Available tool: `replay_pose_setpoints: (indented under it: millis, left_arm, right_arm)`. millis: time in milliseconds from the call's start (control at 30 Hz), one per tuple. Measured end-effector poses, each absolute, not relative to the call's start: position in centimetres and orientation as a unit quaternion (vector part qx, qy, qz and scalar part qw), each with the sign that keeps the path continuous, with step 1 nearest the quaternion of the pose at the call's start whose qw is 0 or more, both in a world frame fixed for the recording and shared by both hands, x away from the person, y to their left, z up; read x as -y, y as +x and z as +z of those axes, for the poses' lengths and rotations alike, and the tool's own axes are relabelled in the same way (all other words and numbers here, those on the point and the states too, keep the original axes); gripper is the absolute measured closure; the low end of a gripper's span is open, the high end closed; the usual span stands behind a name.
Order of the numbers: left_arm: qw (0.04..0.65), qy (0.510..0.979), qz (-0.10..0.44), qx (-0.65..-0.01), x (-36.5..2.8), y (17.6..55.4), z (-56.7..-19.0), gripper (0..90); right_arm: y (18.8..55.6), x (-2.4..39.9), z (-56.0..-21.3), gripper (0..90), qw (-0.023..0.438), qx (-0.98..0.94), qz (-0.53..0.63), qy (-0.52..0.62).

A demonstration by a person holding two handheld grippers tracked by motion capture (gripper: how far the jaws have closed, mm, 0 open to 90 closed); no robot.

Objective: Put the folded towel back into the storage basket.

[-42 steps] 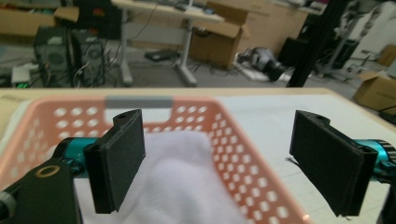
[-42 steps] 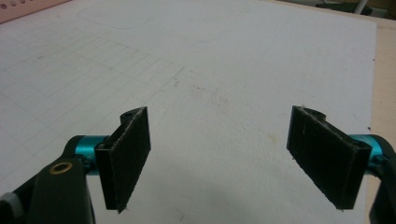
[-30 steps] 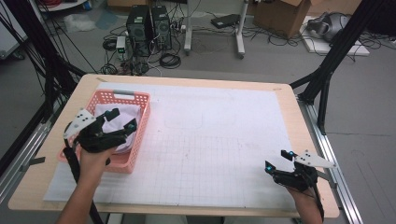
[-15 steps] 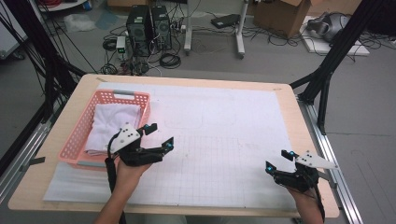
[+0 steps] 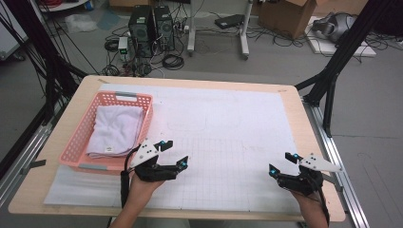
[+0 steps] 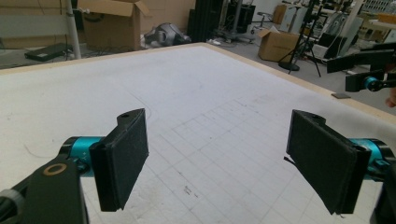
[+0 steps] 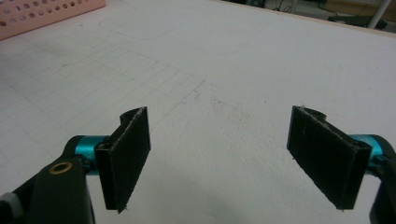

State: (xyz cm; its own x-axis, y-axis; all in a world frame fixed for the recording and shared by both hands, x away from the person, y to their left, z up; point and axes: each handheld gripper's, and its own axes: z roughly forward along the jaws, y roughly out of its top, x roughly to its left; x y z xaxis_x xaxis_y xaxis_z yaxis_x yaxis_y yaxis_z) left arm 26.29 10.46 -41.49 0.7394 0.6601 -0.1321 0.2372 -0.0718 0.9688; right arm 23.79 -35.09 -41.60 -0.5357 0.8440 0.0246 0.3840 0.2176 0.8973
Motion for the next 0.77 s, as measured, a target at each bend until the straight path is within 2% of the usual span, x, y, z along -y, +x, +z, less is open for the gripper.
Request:
replay_pose_setpoints:
  millis: [767]
  left_arm:
    - [0.592, 0.72, 0.162, -0.323, -9.9, 26.3, -42.8, 21.6]
  right_arm:
    - [23.7, 35.2, -41.8, 20.6, 0.245, -0.74, 0.467, 0.418]
